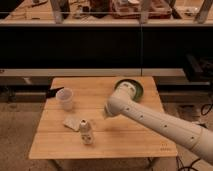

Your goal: Knock the bottle over

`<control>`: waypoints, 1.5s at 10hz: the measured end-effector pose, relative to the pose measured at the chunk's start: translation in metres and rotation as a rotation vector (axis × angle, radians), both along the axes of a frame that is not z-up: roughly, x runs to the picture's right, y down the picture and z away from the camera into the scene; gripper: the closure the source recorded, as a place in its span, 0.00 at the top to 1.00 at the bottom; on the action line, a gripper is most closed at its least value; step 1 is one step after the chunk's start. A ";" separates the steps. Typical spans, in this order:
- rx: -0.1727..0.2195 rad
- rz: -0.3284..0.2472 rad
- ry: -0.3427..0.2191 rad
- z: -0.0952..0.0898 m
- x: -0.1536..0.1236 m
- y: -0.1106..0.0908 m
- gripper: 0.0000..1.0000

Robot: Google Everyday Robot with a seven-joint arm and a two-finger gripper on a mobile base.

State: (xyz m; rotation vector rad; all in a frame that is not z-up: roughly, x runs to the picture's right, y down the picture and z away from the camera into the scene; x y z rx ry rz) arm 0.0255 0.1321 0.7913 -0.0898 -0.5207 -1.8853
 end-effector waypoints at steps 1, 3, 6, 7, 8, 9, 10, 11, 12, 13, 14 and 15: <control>0.000 0.000 0.000 0.000 0.000 0.000 0.42; 0.000 0.000 0.000 0.000 0.000 0.000 0.42; 0.000 0.000 0.000 0.000 0.000 0.000 0.42; 0.000 0.000 0.000 0.000 0.000 0.000 0.42; 0.000 0.000 0.000 0.000 0.000 0.000 0.42; 0.000 0.000 0.000 0.000 0.000 0.000 0.42; 0.000 0.000 0.000 0.000 0.000 0.000 0.42; 0.000 0.000 0.000 0.000 0.000 0.000 0.42; -0.003 0.000 -0.001 0.000 0.000 0.001 0.42; -0.004 0.002 -0.009 0.000 0.000 0.001 0.38; -0.010 0.009 -0.025 -0.002 -0.002 0.003 0.34; -0.026 0.034 -0.071 -0.010 -0.005 0.009 0.23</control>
